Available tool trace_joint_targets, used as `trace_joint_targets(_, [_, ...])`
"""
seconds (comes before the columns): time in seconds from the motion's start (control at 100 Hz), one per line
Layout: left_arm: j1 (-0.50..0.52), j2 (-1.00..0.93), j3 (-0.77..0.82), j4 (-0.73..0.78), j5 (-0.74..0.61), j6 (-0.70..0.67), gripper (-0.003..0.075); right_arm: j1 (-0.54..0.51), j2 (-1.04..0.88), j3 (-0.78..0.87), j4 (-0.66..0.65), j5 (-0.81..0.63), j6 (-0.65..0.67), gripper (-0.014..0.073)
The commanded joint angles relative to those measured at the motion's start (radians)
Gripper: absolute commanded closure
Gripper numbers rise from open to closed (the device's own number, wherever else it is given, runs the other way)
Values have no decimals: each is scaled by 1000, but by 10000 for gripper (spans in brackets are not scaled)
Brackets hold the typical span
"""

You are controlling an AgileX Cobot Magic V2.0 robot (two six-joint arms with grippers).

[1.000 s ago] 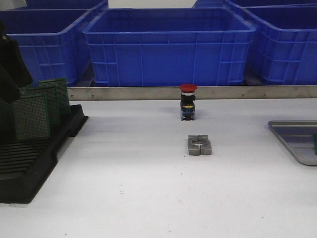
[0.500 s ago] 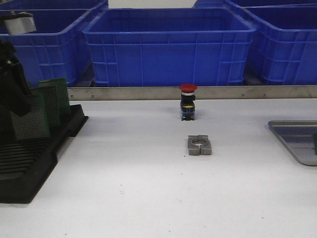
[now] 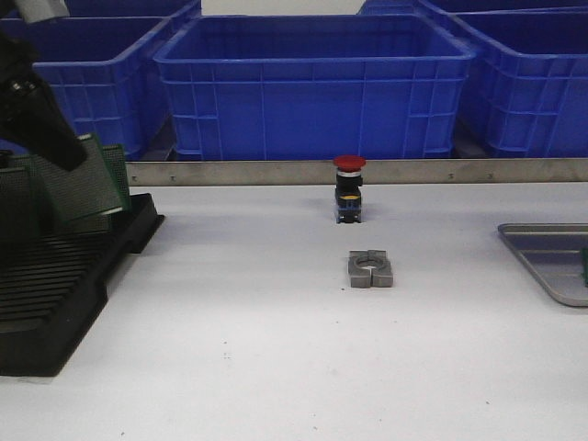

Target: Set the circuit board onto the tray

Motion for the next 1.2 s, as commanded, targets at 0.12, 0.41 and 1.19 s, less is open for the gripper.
trace_joint_targets(0.12, [-52,-88,-32,-197,72,-12,740,60,-118,-83,45,129,-120,69])
trace_joint_targets(0.41, [-202,-94,-32,-224,72,-12,740,292,-174,-99,60,209,-491,69])
trace_joint_targets(1.19, [-447,-99,-32,-478,72,-12,740,564,-87,-99,297,203,-732,88])
